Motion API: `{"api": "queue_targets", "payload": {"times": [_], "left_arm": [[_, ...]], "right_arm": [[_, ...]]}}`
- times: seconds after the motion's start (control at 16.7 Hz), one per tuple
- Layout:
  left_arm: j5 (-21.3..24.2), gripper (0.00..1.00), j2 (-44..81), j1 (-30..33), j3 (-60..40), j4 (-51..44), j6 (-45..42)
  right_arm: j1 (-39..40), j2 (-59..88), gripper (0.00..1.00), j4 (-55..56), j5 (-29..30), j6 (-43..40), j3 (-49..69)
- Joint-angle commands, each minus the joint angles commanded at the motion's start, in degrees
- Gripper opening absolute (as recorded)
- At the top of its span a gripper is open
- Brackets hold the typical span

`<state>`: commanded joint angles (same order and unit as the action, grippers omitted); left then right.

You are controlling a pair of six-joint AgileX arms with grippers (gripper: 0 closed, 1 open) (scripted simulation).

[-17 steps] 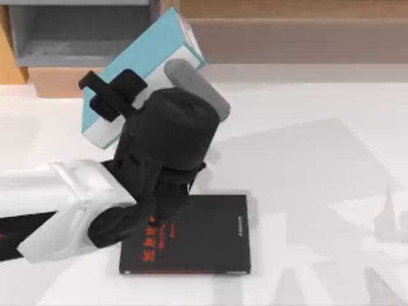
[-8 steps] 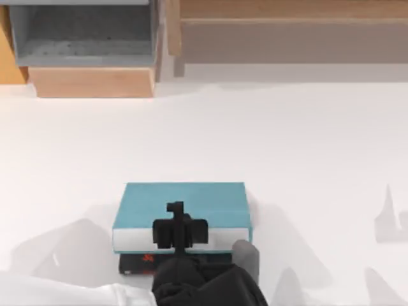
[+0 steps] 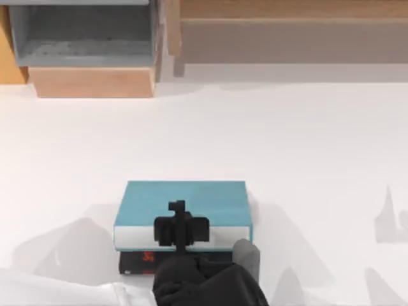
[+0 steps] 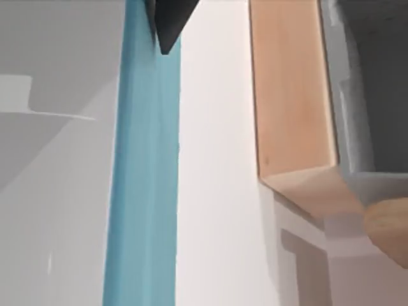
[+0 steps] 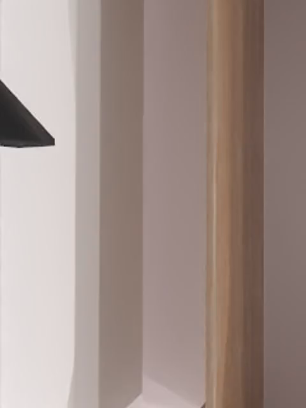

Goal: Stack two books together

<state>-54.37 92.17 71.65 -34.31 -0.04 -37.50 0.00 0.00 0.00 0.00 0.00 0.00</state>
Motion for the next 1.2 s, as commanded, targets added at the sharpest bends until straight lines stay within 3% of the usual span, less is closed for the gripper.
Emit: {"api": "queue_targets", "payload": {"times": [0.24,1.02,1.2], "left_arm": [[0.07,0.0,0.09,-0.09,0.03,0.22,-0.17],[0.07,0.98,0.09,-0.09,0.03,0.22,-0.17],[0.07,1.0,0.09,-0.09,0.03,0.22,-0.17]], "right_arm": [[0.0,0.0,1.0,0.0,0.0,0.0,0.0],[0.0,0.0,1.0,0.0,0.0,0.0,0.0],[0.0,0.0,1.0,0.0,0.0,0.0,0.0]]}}
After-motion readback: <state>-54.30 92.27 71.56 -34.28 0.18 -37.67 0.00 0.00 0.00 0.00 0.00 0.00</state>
